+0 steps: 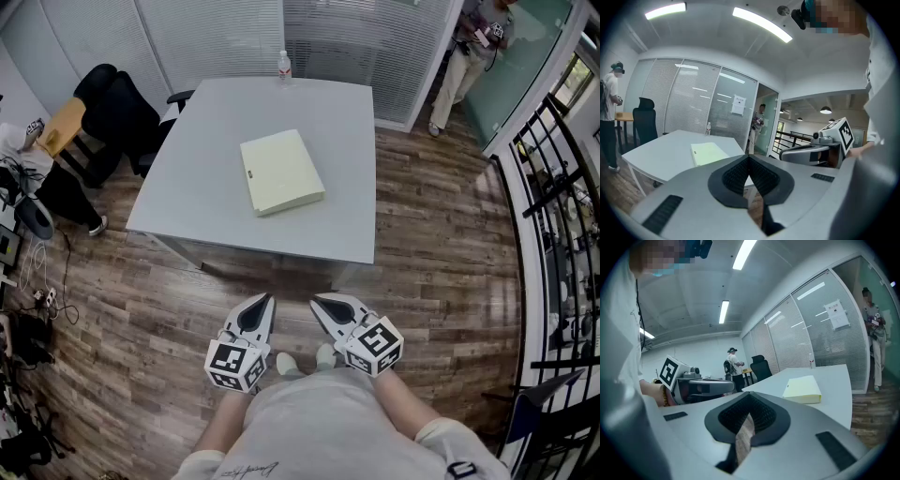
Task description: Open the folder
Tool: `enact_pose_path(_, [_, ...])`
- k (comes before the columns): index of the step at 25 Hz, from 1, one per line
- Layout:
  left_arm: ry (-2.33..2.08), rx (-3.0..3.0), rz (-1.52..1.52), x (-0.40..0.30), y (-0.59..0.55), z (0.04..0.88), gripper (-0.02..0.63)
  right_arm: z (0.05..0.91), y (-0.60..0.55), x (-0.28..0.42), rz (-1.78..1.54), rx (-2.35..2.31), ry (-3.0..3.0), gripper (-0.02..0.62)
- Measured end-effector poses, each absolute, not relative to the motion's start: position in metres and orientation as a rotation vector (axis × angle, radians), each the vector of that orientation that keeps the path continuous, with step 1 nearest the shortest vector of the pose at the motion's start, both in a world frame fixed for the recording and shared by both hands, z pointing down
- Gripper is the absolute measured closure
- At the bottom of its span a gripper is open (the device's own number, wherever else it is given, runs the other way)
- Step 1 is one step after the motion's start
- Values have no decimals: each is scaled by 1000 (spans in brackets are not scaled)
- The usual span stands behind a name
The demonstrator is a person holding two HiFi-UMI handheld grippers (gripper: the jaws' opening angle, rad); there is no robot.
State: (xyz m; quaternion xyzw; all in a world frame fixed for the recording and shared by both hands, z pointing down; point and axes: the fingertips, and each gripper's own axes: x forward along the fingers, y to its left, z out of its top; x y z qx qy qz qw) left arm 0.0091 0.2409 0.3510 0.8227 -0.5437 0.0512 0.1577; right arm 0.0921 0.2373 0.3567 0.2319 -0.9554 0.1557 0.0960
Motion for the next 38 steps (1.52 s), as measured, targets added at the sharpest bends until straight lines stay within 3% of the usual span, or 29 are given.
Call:
enact_pose_path(21, [-1526,2351,135,3,247,356,597,362,257,76,433,561,-2754,579])
enact_pose_path(38, [-1460,2402,106,-34,253,364,597,351,249,51,304,815,-2765,578])
